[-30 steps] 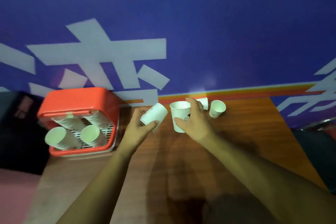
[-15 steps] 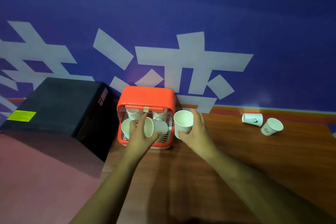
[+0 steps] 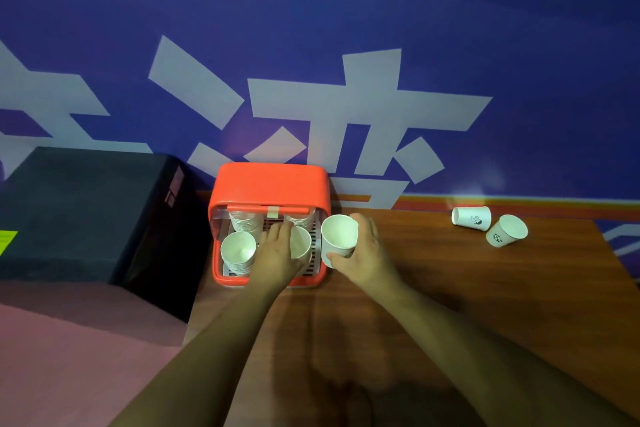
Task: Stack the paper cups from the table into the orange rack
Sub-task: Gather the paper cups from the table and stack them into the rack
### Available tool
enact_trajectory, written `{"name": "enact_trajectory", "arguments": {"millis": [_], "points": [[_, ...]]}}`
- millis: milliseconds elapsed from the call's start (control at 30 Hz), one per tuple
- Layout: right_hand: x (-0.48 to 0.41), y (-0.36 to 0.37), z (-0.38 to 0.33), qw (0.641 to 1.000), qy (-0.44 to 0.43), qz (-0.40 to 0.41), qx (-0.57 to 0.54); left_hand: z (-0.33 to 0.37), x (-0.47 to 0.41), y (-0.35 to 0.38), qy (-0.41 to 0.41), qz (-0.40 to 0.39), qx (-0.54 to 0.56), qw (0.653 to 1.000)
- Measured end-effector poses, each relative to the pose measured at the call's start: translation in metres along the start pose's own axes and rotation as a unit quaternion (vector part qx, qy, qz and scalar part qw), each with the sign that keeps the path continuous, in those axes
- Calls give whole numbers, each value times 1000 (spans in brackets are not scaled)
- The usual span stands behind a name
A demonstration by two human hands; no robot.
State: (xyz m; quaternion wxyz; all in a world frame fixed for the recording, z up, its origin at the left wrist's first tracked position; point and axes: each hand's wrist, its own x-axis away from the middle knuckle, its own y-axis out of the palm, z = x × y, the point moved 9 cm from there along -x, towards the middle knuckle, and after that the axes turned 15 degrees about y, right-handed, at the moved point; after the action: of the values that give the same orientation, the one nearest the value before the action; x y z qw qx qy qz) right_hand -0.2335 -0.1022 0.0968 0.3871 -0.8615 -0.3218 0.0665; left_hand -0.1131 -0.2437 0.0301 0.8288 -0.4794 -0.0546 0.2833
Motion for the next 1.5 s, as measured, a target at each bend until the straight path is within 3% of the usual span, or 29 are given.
{"name": "enact_trajectory", "arguments": {"millis": [167,267,367,500,700,1200,1400,1500], "points": [[-2,9,6,1000,-5,-21,-22,-7,15,15,-3,-41,97,994],[-2,20,-2,997,-25,-58,-46,-5,28,-10,-20,38,169,985],[1,39,-15,992,-35,-105,-53,-1,42,-30,-44,109,288,950],[-2,59,-24,994,-44,-91,-43,-2,43,-29,-71,92,366,923],[-13,81,-18,997,-23,-74,7,-13,33,-18,-49,56,327,942],[-22,124,17,982,21,-164,95,-38,34,17,-86,1,179,980],[-22,86,35,981,18,-170,88,-17,56,0,-117,73,130,982],[-21,44,70,980,6,-161,118,18,64,7,-94,57,138,984]]}}
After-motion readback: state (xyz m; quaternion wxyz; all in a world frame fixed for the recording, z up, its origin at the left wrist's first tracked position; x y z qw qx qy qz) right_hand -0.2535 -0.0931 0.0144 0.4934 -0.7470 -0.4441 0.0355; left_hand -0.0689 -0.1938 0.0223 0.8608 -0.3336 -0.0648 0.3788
